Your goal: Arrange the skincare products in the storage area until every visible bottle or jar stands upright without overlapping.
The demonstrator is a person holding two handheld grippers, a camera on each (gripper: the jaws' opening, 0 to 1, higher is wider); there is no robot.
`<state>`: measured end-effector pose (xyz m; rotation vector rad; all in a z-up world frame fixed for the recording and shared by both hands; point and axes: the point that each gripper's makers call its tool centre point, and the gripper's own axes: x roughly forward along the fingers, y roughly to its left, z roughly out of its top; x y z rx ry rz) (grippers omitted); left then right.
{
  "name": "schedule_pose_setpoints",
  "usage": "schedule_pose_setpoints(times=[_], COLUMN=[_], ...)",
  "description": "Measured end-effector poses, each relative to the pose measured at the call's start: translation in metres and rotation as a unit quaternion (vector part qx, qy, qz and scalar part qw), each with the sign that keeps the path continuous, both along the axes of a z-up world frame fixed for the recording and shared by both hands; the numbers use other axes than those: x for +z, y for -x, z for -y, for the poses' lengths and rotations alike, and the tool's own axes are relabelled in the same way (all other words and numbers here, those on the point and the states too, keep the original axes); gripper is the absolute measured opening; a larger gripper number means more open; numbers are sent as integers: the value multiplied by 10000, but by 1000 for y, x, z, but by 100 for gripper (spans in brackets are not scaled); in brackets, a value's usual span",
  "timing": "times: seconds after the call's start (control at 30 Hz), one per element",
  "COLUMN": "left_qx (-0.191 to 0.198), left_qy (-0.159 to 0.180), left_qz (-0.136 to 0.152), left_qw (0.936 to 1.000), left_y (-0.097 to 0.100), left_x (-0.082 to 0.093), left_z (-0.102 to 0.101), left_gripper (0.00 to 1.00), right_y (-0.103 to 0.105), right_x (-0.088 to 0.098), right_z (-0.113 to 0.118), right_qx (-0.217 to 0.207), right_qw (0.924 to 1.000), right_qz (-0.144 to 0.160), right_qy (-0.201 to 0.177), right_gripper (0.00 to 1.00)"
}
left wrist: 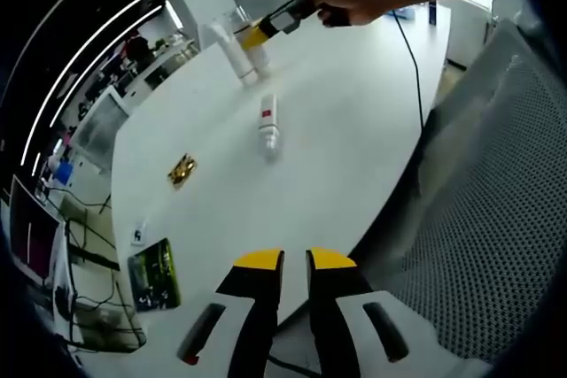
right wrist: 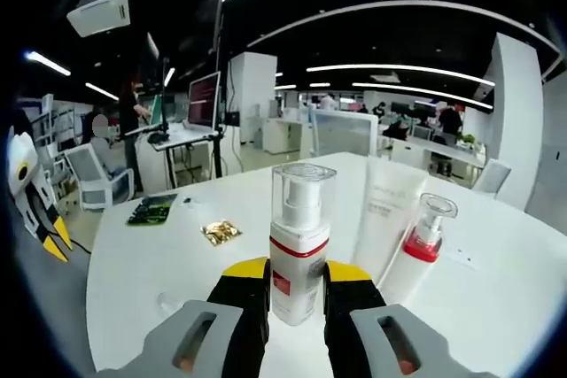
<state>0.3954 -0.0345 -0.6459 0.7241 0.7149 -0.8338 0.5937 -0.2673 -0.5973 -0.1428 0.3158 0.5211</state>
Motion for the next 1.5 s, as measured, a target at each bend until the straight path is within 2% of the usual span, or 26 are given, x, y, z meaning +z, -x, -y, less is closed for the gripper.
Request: schedule_pose_setpoints(times=[0.27,0.73,0.93,1.17,1.27,1.5], left_qx=[3,19,15,16,25,23], left_qy=[-27,-42,-49,-60,-52,-67], left_qz=[-35,-27,-43,-52,-35,-59], left_qw=[10000,10000,10000,10000,10000,10000], left_y=[1,0,1,1,0,1], left_x=[-1,-1,-2,-3,-2,-3], left_z=[-1,-1,-1,-2,-2,-2], left_gripper=[16,16,16,16,16,16], right_y=[-8,-24,-27,-29,-31,-37], right_x=[-9,-19,-33,-37,-45,-48], right_z=[-1,6,7,7,11,17], right_qx=[-22,-306,-386,-391,-308,-428], right_qw=[9999,9986,9988,9989,9993,9990], right_qz=[143,257,154,171,182,137], right_qy=[43,-344,-263,-198,85,-2], right_gripper=[16,16,16,16,16,16])
